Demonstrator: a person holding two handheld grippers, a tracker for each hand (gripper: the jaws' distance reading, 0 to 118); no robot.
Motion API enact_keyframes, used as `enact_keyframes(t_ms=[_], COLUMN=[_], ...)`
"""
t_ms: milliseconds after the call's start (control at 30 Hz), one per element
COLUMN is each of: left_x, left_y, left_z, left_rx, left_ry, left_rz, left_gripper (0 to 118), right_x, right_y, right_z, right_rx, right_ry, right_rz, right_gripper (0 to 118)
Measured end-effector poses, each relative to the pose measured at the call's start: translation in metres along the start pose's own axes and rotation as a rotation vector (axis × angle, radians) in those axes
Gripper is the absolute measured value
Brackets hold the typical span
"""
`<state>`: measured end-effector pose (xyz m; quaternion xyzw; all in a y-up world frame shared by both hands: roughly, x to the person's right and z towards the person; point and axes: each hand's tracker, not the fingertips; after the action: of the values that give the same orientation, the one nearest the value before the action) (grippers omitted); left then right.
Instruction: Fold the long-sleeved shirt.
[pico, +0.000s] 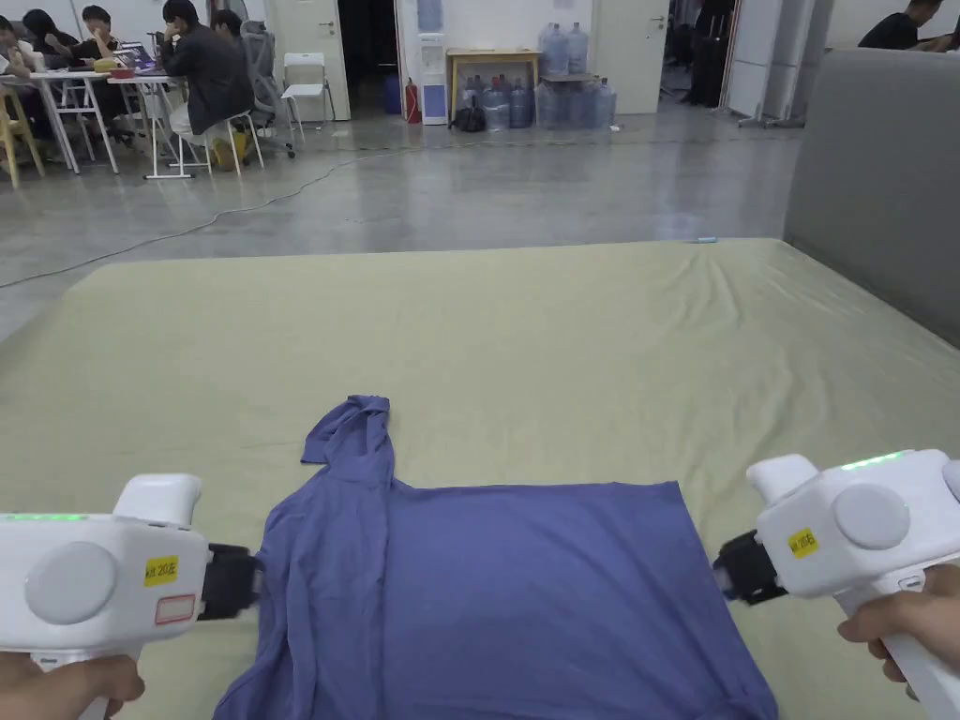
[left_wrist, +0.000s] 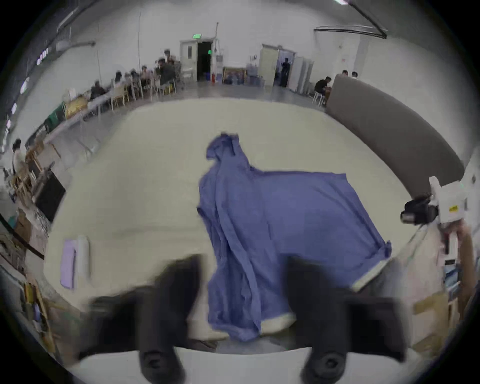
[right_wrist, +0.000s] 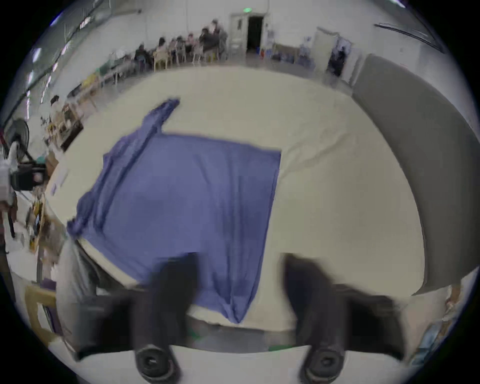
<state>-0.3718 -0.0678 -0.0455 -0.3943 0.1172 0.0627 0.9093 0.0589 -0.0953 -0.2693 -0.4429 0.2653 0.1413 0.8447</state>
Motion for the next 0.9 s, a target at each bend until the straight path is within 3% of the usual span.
enact_keyframes(t_ms=[33,233,400,433,467,533,567,700,900], left_x=[0.001,-0.004,-0.014,-0.017,-0.017,-0.017,-0.017,-0.024,-0.025], left_y=[0.004,0.065,0.177,0.199,0.221,0.258,0.272,0.301,0.290], left_z=[-0.007,-0.057,-0.151,-0.175,-0.201,-0.255,-0.282,-0.368,-0.445], left_rx=[-0.007,0.002,-0.033,-0.034,-0.052,-0.101,-0.116,-0.165,-0.241], left_ry=[0.029,0.003,-0.074,-0.083,-0.062,0.009,0.057,0.128,0.087], left_rz=[-0.007,-0.006,0.078,0.122,0.136,0.123,0.135,0.211,0.271], left_gripper=[0,0,0,3,23,90,104,105,103], right_x=[0.000,0.011,0.017,0.020,0.023,0.023,0.025,0.045,0.052], right_y=[0.004,0.035,0.058,0.064,0.070,0.079,0.085,0.101,0.108], right_z=[-0.002,-0.034,-0.072,-0.082,-0.094,-0.113,-0.124,-0.177,-0.200], right_rx=[0.014,-0.017,-0.030,-0.034,-0.038,-0.045,-0.052,-0.065,-0.068], right_ry=[0.007,0.031,0.019,0.022,0.028,0.035,0.034,0.035,0.056], right_rz=[-0.023,-0.038,-0.051,-0.055,-0.055,-0.058,-0.060,-0.071,-0.093], right_gripper=[0,0,0,0,0,0,0,0,0])
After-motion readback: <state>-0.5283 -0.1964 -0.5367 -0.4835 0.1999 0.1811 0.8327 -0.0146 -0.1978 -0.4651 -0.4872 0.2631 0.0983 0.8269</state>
